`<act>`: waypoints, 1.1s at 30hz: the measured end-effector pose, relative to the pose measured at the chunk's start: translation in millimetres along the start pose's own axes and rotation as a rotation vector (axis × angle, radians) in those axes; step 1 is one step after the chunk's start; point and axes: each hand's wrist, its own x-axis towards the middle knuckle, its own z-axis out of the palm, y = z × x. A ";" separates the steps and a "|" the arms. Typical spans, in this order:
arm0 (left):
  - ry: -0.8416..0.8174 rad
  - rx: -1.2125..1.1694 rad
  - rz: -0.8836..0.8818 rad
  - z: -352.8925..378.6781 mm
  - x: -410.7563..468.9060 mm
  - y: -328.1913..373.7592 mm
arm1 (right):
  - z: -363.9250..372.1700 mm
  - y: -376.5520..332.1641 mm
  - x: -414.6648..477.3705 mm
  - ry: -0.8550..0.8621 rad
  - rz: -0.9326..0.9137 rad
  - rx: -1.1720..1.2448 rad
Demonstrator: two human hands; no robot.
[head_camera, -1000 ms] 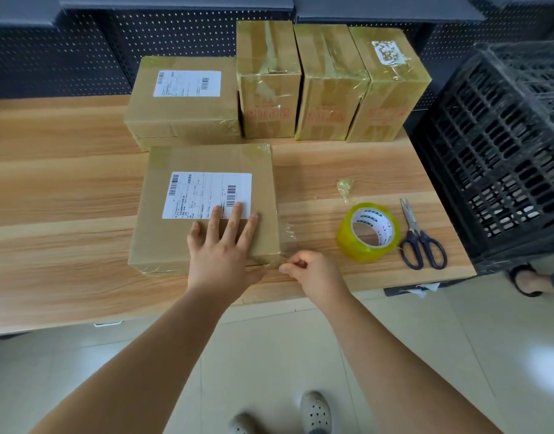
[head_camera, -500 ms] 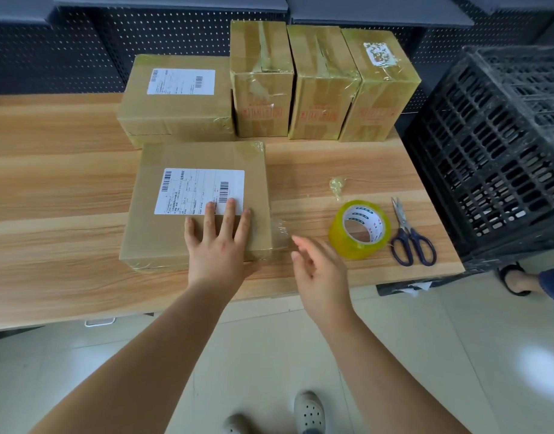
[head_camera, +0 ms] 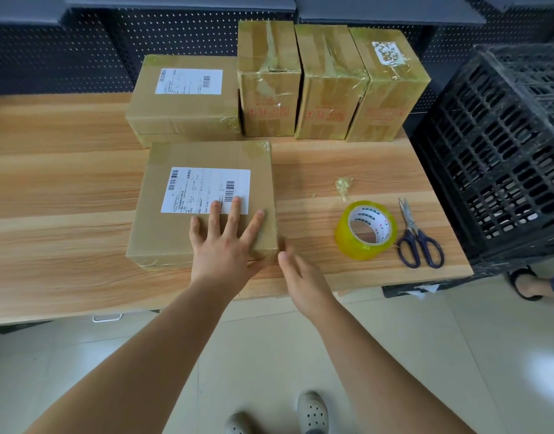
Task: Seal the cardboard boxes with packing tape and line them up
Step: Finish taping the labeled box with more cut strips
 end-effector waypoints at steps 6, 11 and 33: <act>-0.034 0.015 0.007 -3.5 -0.5 0.2 | 17.7 1.5 -4.8 -0.021 -0.066 -0.080; -0.062 0.022 0.011 -7.0 1.4 -1.4 | 15.0 18.1 -0.2 0.100 -0.131 -0.230; 0.011 -1.335 -0.194 -109.6 -46.8 -45.7 | -9.8 -186.4 -0.4 0.086 -0.202 0.090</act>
